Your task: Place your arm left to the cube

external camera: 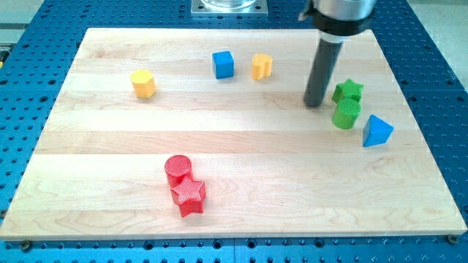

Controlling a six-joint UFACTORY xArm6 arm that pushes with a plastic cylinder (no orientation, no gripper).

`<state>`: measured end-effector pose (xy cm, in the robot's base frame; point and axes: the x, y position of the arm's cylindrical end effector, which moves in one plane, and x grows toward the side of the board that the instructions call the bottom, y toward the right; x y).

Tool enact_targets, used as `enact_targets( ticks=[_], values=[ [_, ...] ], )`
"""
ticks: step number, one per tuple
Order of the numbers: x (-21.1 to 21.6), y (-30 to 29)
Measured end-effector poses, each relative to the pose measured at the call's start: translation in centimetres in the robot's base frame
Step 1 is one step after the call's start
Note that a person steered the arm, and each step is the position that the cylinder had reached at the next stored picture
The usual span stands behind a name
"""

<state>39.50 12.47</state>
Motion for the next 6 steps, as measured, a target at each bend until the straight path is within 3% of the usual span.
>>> enact_targets(
  ticks=[2, 3, 4, 5, 6],
  values=[
    [1.1, -4.4],
    [8.0, -4.3],
    [13.3, -3.1],
    [14.8, 6.2],
    [12.2, 6.7]
  ],
)
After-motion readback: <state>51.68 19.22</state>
